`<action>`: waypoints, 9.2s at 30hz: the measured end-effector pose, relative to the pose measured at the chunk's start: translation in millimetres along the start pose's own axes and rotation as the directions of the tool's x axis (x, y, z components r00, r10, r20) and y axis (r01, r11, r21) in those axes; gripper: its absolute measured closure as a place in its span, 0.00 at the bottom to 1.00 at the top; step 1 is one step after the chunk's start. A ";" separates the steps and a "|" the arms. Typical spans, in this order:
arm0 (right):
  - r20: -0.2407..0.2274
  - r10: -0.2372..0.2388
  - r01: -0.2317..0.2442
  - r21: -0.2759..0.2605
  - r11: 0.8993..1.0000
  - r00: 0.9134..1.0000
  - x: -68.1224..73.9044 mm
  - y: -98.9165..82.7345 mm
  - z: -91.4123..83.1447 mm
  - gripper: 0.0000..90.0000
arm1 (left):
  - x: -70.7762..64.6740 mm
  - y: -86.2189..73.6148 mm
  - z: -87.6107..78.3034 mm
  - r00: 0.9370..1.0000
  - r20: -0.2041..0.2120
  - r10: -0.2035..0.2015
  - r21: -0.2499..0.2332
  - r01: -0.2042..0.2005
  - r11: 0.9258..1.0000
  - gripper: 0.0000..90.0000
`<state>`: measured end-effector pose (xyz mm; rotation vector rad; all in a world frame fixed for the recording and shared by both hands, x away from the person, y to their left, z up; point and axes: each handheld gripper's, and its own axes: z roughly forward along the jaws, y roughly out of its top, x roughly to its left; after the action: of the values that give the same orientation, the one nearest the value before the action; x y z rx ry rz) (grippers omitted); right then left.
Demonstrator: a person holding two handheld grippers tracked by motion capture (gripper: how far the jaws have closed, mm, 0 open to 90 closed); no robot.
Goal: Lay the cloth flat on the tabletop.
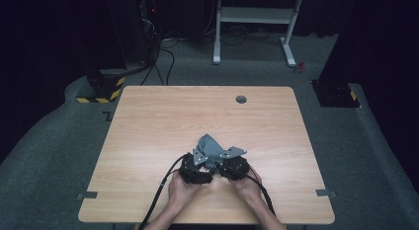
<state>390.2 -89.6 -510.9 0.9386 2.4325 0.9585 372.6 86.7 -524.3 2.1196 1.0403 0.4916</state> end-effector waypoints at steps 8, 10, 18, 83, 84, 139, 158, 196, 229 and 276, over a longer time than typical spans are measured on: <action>0.025 0.003 -0.002 -0.006 1.000 1.000 -11.0 -3.4 -5.1 1.00 | 5.5 -2.1 -3.4 1.000 -0.028 0.002 0.005 -0.002 1.000 0.29; 0.006 0.010 -0.009 -0.039 0.999 1.000 -10.9 -4.3 -10.4 0.92 | 8.4 -3.8 -3.6 1.000 -0.022 -0.016 -0.002 0.016 1.000 0.29; -0.026 -0.025 0.025 -0.002 1.000 0.999 2.3 -3.7 3.5 0.74 | 8.9 -6.2 -3.5 0.999 -0.019 -0.040 -0.015 0.040 0.999 0.29; 0.042 0.090 -0.090 -0.002 0.996 0.995 -35.7 -48.7 -48.6 1.00 | 43.9 -14.3 -41.7 0.996 0.085 0.014 0.003 -0.014 1.000 0.97; 0.044 0.083 -0.083 0.000 0.997 0.996 -36.5 -51.9 -51.4 1.00 | 44.0 -15.5 -43.5 0.995 0.095 0.011 0.003 -0.011 1.000 0.97; -0.130 0.088 -0.075 0.097 0.992 0.988 -23.5 11.9 11.6 1.00 | 66.7 -4.2 -21.7 0.990 0.113 -0.080 0.100 0.069 0.993 0.79; -0.077 -0.079 0.070 -0.108 0.992 0.994 6.9 0.9 -42.0 0.99 | 30.1 -6.6 -51.7 0.984 0.085 0.157 -0.085 -0.150 0.985 0.96; -0.046 -0.060 0.063 0.074 0.995 0.997 -17.1 -7.5 -7.4 1.00 | 49.2 7.9 -20.2 0.997 0.072 -0.022 0.050 0.018 0.999 0.97; 0.004 0.069 -0.069 0.002 0.998 0.998 -25.0 5.4 -7.3 0.72 | 48.4 -2.3 -33.4 0.999 0.037 0.041 0.033 -0.042 0.999 0.66; 0.086 0.166 -0.174 0.096 0.980 0.982 -68.6 4.5 9.8 0.96 | 86.4 -18.0 -16.3 0.992 -0.105 -0.076 -0.032 0.073 0.997 0.62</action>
<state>446.4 -130.3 -508.7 1.2142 2.3865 0.8410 405.5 170.2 -524.5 2.0407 1.1613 0.5839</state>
